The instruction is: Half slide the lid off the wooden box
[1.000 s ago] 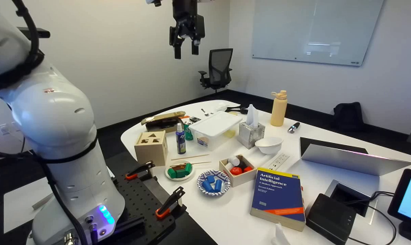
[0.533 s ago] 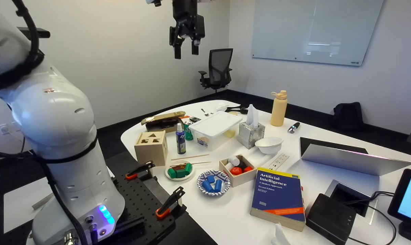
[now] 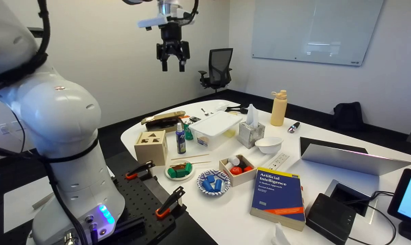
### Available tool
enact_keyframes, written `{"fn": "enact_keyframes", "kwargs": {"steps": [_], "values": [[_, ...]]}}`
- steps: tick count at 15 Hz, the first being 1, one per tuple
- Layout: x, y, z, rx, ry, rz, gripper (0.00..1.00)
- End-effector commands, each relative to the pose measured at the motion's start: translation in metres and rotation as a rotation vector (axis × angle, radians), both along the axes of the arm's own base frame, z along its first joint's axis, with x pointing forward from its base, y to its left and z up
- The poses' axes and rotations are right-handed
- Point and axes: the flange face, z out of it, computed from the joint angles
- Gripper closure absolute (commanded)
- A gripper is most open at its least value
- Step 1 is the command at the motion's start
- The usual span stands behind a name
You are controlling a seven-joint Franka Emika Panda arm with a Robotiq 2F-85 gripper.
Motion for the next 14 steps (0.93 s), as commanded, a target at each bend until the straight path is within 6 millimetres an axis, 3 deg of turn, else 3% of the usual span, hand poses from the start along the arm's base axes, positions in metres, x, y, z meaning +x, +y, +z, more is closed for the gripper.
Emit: {"fn": "enact_keyframes", "kwargs": {"steps": [1, 5, 7, 10, 14], "values": [[-0.028, 0.079, -0.049, 0.071, 0.007, 0.131, 0.0], [-0.068, 0.142, -0.117, 0.082, 0.052, 0.232, 0.0], [-0.081, 0.16, -0.151, 0.056, 0.031, 0.249, 0.0], [-0.086, 0.173, -0.2, 0.037, -0.005, 0.255, 0.0], [-0.081, 0.174, -0.257, 0.016, 0.011, 0.263, 0.0]]}}
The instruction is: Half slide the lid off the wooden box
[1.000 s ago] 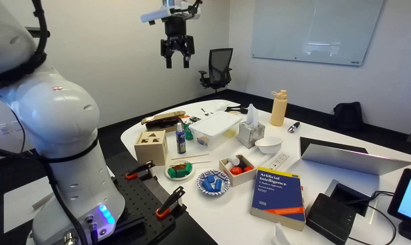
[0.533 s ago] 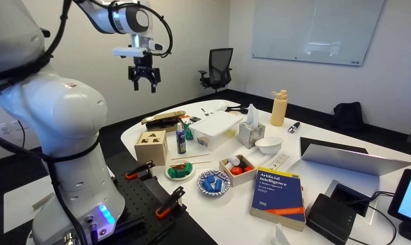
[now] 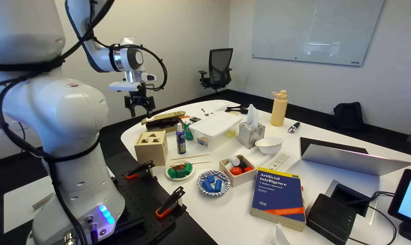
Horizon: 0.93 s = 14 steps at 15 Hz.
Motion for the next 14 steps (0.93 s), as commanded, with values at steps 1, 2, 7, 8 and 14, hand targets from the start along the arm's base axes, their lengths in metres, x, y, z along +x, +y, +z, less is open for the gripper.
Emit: {"fn": "enact_keyframes", "kwargs": {"steps": [1, 2, 7, 8, 14], "values": [[0.007, 0.002, -0.045, -0.015, 0.017, -0.013, 0.0], [0.009, 0.001, -0.056, -0.019, 0.023, -0.015, 0.0], [0.028, 0.008, -0.1, -0.021, 0.051, -0.009, 0.0], [0.033, 0.013, -0.105, -0.016, 0.056, -0.007, 0.0], [0.045, 0.022, -0.129, 0.006, 0.097, -0.067, 0.0]]}}
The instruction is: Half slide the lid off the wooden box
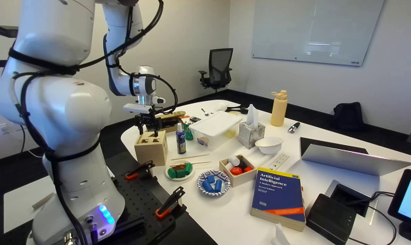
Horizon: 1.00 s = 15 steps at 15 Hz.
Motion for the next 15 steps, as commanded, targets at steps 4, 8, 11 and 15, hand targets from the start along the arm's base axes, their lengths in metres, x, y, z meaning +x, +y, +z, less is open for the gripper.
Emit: {"fn": "enact_keyframes", "kwargs": {"steps": [4, 8, 11, 15], "values": [[0.005, 0.001, -0.021, 0.055, 0.038, -0.158, 0.0], [0.011, 0.001, -0.023, 0.103, 0.026, -0.265, 0.0], [0.012, 0.0, -0.029, 0.116, 0.016, -0.294, 0.0], [0.014, 0.002, -0.037, 0.138, 0.009, -0.325, 0.0]]}}
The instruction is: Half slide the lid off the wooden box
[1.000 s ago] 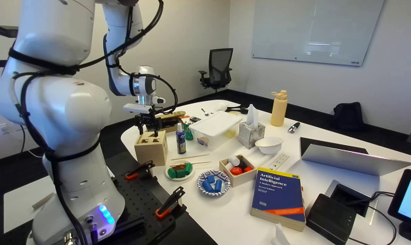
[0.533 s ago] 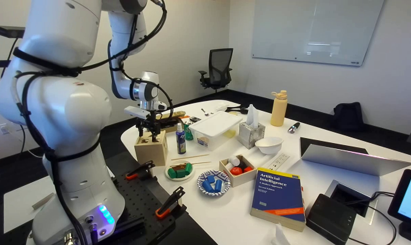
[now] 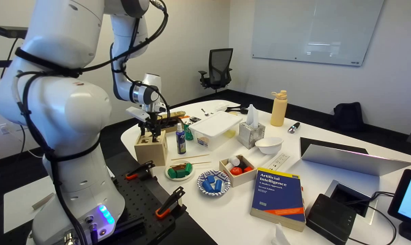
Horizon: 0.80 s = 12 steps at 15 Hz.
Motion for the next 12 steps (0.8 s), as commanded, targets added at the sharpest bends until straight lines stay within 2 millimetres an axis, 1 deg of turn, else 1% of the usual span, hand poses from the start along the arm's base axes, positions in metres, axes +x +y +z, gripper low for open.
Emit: {"fn": "enact_keyframes", "kwargs": {"steps": [1, 6, 12], "values": [[0.003, 0.005, -0.006, 0.022, -0.016, -0.055, 0.0], [0.011, 0.006, 0.0, 0.074, -0.054, -0.122, 0.0], [0.014, 0.006, 0.001, 0.115, -0.087, -0.189, 0.0]]}}
